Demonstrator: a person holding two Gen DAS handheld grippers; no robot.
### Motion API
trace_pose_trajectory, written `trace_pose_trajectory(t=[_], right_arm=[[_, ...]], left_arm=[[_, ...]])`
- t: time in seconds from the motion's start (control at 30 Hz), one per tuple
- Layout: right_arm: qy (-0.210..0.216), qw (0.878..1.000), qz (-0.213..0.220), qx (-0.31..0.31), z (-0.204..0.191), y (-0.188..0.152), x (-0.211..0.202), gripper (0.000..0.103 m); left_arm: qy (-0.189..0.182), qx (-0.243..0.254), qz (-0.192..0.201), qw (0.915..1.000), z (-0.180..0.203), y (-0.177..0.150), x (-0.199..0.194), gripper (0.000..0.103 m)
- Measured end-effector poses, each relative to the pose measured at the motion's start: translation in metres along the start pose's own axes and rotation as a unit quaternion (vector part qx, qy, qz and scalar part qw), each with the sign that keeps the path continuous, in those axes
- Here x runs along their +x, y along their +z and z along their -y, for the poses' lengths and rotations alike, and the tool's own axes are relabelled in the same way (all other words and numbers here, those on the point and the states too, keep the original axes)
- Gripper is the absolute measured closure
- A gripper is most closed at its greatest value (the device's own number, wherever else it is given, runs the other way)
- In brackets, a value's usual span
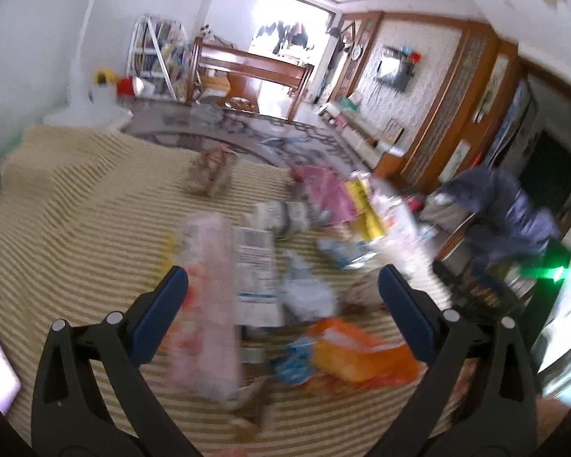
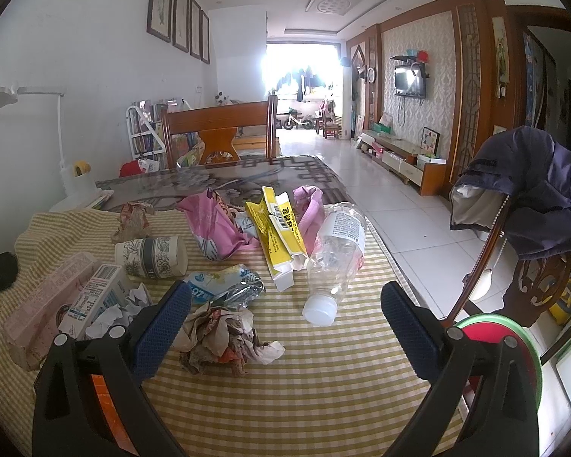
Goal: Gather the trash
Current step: 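Grasp the pink strawberry-milk carton with the left tool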
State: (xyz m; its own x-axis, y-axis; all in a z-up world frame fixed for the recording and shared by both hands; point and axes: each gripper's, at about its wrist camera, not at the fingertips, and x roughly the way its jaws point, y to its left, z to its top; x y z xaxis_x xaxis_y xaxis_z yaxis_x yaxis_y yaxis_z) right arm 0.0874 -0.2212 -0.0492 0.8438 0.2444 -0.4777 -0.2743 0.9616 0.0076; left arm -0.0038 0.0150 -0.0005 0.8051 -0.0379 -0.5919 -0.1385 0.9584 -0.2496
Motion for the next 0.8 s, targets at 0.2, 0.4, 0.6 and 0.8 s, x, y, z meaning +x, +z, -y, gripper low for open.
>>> trace_pose_trajectory(t=[0.2,0.4,0.6,0.8], right_arm=[[0.012,1.000,-0.009,0.011,-0.002,-0.002,-0.003,0.007],[0.020,1.000,-0.013,0.004,-0.006,0.001,-0.004,0.007],[0.026,0.999,-0.018,0.011,-0.007,0.003,-0.006,0.007],[0.029,0.999,-0.023,0.006,-0.003,0.006,-0.003,0.007]], left_arm=[[0.024,-0.012,-0.072,0.9971,-0.008,-0.013,0.032,0.005],[0.039,-0.037,-0.092,0.9943,-0.018,-0.019,0.048,0.011],[0.034,-0.100,-0.079,0.9912,-0.043,-0.018,0.046,0.032],[0.028,-0.125,-0.055,0.9903,-0.048,-0.014,0.036,0.068]])
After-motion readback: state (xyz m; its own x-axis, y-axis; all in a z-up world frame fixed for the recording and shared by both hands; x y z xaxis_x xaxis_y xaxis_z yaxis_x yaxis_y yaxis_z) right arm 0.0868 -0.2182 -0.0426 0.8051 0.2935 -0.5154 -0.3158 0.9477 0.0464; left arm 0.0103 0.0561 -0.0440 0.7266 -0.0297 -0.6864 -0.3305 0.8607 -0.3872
